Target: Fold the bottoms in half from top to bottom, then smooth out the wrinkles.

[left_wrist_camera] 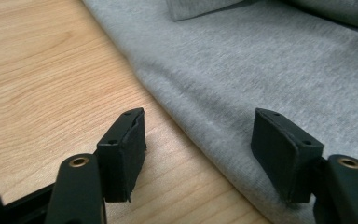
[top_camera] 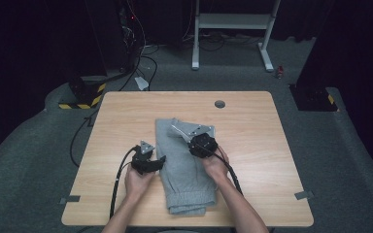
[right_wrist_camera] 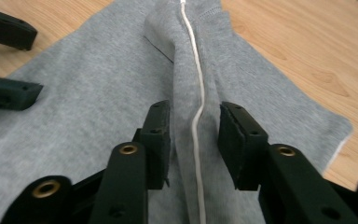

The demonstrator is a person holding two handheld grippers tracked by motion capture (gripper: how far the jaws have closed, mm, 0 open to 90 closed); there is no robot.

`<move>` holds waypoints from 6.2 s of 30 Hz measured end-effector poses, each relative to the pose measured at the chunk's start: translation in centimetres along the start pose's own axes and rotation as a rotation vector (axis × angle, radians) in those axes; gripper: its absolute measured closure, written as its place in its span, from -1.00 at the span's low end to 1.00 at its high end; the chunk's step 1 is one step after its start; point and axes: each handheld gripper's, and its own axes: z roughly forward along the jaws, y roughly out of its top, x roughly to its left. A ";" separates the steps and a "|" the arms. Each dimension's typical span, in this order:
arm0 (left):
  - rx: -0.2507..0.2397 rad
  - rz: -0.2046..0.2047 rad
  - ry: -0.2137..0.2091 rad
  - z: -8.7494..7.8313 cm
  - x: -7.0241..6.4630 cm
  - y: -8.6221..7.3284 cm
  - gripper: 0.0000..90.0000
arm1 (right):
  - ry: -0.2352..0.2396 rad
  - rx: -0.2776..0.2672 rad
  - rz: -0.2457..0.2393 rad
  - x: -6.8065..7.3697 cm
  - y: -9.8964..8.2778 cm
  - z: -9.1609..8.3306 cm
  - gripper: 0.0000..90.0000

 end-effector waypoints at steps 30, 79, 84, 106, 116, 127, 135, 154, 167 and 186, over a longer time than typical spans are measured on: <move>-0.002 0.013 0.006 -0.2 -0.5 -0.2 -0.21 | -0.073 0.060 0.173 -5.3 -5.5 -1.3 0.57; -0.001 0.030 -0.018 -0.9 -0.9 -0.8 -0.20 | -0.083 -0.029 0.208 -5.6 -3.8 -1.3 0.54; -0.001 0.032 -0.018 -0.9 -1.0 -0.8 -0.20 | -0.070 0.026 0.269 -7.3 -6.8 -0.5 0.64; 0.029 0.109 -0.141 -1.5 -4.0 -0.8 -0.06 | 0.018 -0.012 0.205 -3.7 -8.5 -4.9 0.40; 0.054 0.101 -0.113 -1.2 -3.6 -0.3 -0.09 | -0.016 -0.003 0.126 -2.1 -9.6 -4.2 0.28; 0.080 0.018 -0.121 -0.6 -2.8 0.7 -0.05 | -0.008 0.055 0.187 -3.7 -8.2 -3.5 0.15; 0.083 -0.042 -0.145 0.2 -1.4 3.2 -0.14 | -0.020 -0.004 0.327 -5.7 -7.8 -4.0 0.11; 0.145 -0.117 -0.071 4.5 1.0 6.1 -0.23 | -0.105 0.042 0.441 -7.8 -5.7 -0.6 0.03; 0.155 0.008 -0.011 5.8 -0.6 7.2 0.17 | -0.141 0.088 0.362 -7.3 -5.2 0.7 0.23; 0.114 -0.125 -0.186 4.6 1.5 7.3 0.88 | -0.023 0.077 0.342 -7.6 -4.6 0.0 0.84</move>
